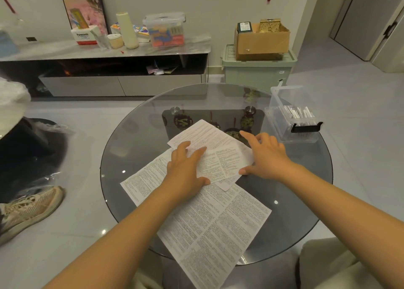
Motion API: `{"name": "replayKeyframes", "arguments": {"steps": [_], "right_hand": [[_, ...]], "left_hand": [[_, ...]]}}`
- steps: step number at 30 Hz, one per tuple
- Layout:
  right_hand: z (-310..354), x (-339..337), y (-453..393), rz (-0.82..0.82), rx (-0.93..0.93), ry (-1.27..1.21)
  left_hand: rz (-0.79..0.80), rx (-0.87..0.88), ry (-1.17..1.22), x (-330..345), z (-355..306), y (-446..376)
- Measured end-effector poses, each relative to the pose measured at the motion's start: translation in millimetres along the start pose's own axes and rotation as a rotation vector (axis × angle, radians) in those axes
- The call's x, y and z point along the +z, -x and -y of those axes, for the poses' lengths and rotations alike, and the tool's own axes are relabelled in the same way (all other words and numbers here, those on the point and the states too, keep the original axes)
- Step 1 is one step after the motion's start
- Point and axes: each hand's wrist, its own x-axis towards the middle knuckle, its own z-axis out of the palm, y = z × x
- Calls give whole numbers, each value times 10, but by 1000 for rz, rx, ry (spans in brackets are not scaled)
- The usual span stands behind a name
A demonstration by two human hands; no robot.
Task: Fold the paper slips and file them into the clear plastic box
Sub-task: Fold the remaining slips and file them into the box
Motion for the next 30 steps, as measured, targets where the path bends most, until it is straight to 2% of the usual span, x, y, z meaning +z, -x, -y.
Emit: {"name": "replayKeyframes", "arguments": {"steps": [3,6,10,15,20,26,30], "right_hand": [[3,-22,34,-17,-30,-3],[100,-1,110,-83,-211,-21],[270,86,228,12,-405,-88],[365,198,257,-61,-397,-111],[407,226,248,-151,-417,-36],[385,236,276,-220,-500,62],[333,199,312,-248,-469,-5]], "left_hand": [[86,152,-150,-43,22,3],[129,254,-254,-82,-2,21],[110,323,-344,-103,-66,44],[55,352,-382,-61,-87,1],[14,345,-312,-54,-70,-8],[89,328,-220,-100,-11,5],[112,336,-197,-116,20,1]]}}
